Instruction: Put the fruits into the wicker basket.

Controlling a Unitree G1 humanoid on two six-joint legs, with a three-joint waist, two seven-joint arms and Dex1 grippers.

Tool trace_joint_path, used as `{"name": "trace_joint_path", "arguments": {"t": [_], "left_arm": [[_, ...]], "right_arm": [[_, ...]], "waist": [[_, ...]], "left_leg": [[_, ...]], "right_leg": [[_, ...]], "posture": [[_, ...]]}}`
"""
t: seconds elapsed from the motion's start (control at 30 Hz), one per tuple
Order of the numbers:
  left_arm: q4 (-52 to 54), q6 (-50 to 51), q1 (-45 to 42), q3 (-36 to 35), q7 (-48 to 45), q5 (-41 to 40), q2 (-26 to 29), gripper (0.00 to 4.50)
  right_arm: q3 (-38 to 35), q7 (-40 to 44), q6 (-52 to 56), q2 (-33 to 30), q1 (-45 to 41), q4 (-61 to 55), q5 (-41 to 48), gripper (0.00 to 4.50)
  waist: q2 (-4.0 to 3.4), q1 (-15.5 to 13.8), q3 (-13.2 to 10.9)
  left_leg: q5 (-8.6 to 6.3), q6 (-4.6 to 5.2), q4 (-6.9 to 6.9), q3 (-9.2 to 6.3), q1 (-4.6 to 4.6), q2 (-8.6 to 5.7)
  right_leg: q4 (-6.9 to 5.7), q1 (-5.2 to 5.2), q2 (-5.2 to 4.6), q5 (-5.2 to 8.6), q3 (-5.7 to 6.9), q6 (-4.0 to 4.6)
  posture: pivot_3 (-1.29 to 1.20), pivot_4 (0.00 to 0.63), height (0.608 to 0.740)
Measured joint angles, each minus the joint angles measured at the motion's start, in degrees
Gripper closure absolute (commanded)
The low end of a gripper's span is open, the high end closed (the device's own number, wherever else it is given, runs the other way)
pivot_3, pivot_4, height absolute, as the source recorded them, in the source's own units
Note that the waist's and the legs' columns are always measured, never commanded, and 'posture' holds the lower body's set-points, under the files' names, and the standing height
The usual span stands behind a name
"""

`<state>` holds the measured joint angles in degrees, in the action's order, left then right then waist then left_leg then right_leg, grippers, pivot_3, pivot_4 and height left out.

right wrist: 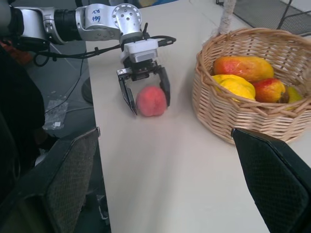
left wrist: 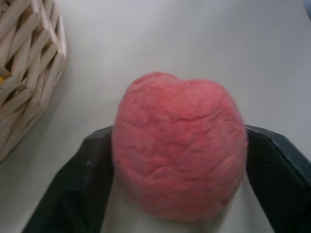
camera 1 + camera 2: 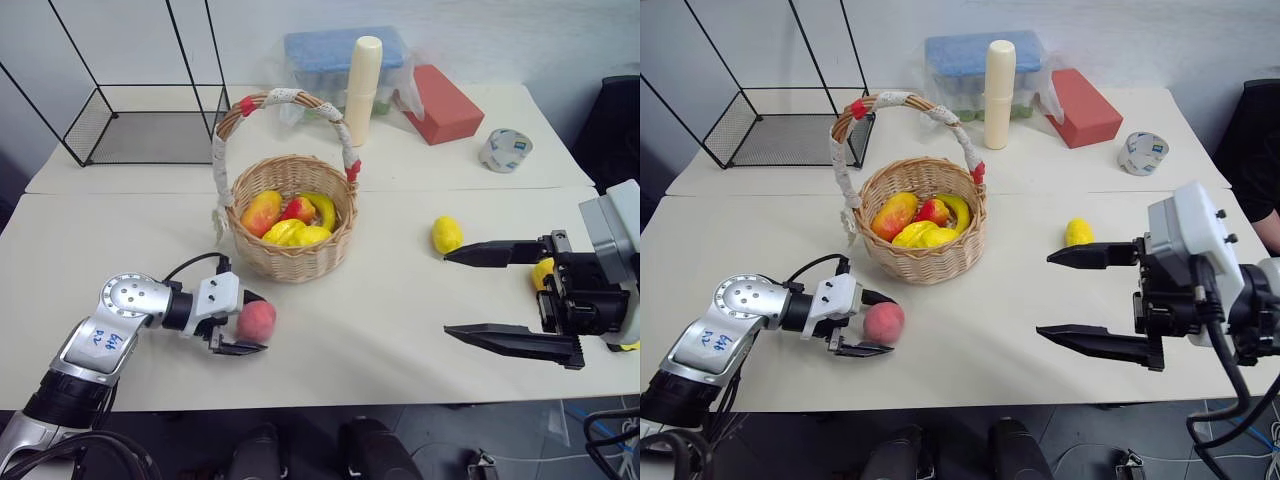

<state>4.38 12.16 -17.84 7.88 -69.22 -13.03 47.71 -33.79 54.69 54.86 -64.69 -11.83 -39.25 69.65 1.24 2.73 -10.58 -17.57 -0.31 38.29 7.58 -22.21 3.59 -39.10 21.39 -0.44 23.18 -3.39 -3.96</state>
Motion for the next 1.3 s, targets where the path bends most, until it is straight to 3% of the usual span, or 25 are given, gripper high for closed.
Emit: {"name": "trace_joint_path", "arguments": {"t": [0.07, 0.17, 0.27, 0.33, 0.43, 0.57, 0.7, 0.73, 0.9, 1.07, 1.3], "left_arm": [[0.11, 0.55, -0.41, -0.15, -0.83, -0.78, 0.12, 1.91], [5.38, 10.87, -2.91, -3.58, -3.55, -12.48, 0.49, 1.91], [10.37, 22.85, -12.00, -9.72, -0.69, -25.71, -0.91, 1.91], [10.63, 28.23, -19.48, -11.13, 5.21, -28.25, -3.60, 1.91], [8.27, 32.76, -27.43, -6.27, 14.19, -22.51, -5.51, 1.91], [2.86, 34.85, -31.30, 0.29, 20.87, -14.08, -7.44, 1.91], [-1.11, 34.18, -33.11, 2.20, 24.55, -8.69, -8.87, 1.91], [-1.61, 33.58, -33.12, 2.22, 24.76, -7.85, -9.02, 1.61], [-2.62, 31.39, -32.25, 2.12, 24.56, -6.19, -9.51, 0.05], [-0.14, 30.50, -29.56, 0.38, 20.64, -8.21, -9.12, 0.02], [4.07, 21.77, -24.54, -8.49, 8.08, -16.80, -7.60, 0.02]], "right_arm": [[0.00, -0.33, -0.43, 0.00, 0.25, -0.02, -0.24, 0.00], [0.00, -1.20, -1.03, 0.00, 0.58, -0.02, -0.27, 0.00], [-0.07, -2.67, -1.15, 0.01, 0.79, -0.03, 0.14, 0.00], [-0.07, -3.85, -1.20, 0.02, 0.81, -0.08, 0.56, 0.00], [-0.03, -5.64, -1.46, 0.05, 0.88, -0.47, 1.19, 0.00], [-0.03, -7.67, -2.20, 0.29, 1.42, -1.15, 1.92, 0.00], [-0.26, -8.99, -2.63, 0.55, 3.07, -1.46, 1.94, 0.00], [-0.40, -9.22, -2.76, 0.58, 3.71, -1.49, 1.92, 0.00], [-3.90, -9.84, -3.58, 1.70, 8.27, -1.89, 0.89, 0.00], [-9.59, -9.73, -3.59, 3.23, 14.72, -2.50, -0.64, 0.00], [-22.54, -7.03, -3.28, 8.74, 29.00, -1.52, -4.37, 0.00]], "waist": [[0.00, 0.15, 0.00], [0.03, 0.15, -0.02], [0.03, -0.15, -0.02], [0.03, -0.31, -0.02], [0.03, -0.56, -0.02], [0.04, -0.40, -0.02], [0.04, -0.54, -0.02], [0.04, -0.60, -0.02], [0.04, -1.11, -0.02], [0.04, -1.15, -0.02], [0.07, -1.16, -0.01]], "left_leg": [[0.00, 0.00, 0.00, 0.00, -0.01, 0.00], [0.01, -0.01, 0.04, -0.12, -0.09, 0.00], [0.02, -0.01, 0.18, -0.23, -0.11, -0.02], [0.01, -0.01, 0.27, -0.26, -0.10, -0.02], [0.01, -0.01, 0.30, -0.28, -0.08, -0.04], [0.03, -0.05, 0.26, -0.27, -0.12, -0.02], [0.03, -0.05, 0.26, -0.26, -0.16, -0.02], [0.03, -0.05, 0.26, -0.26, -0.16, -0.02], [0.03, -0.05, 0.32, -0.26, -0.17, -0.02], [0.04, -0.05, 0.33, -0.27, -0.17, -0.03], [0.06, -0.10, 0.33, -0.25, -0.15, -0.03]], "right_leg": [[0.00, 0.00, 0.00, 0.00, 0.00, 0.00], [-0.02, 0.00, -0.02, 0.00, 0.10, 0.00], [-0.04, -0.09, -0.02, 0.00, 0.19, -0.01], [-0.03, -0.15, 0.01, -0.01, 0.21, -0.02], [0.00, -0.21, 0.05, -0.02, 0.19, -0.04], [-0.06, -0.06, 0.09, -0.02, 0.15, -0.04], [-0.09, 0.00, 0.07, -0.02, 0.15, -0.03], [-0.10, 0.00, 0.06, -0.02, 0.15, -0.03], [-0.13, -0.01, 0.04, -0.02, 0.15, -0.03], [-0.19, -0.01, 0.04, -0.02, 0.16, -0.03], [-0.13, -0.07, 0.08, -0.02, 0.16, -0.03]], "posture": [[0.00, 0.150, 0.740], [0.00, 0.150, 0.740], [0.00, 0.150, 0.740], [0.00, 0.150, 0.740], [0.00, 0.150, 0.740], [0.00, 0.150, 0.740], [0.00, 0.150, 0.740], [0.00, 0.150, 0.740], [0.00, 0.150, 0.740], [0.00, 0.150, 0.740], [0.00, 0.150, 0.740]]}}
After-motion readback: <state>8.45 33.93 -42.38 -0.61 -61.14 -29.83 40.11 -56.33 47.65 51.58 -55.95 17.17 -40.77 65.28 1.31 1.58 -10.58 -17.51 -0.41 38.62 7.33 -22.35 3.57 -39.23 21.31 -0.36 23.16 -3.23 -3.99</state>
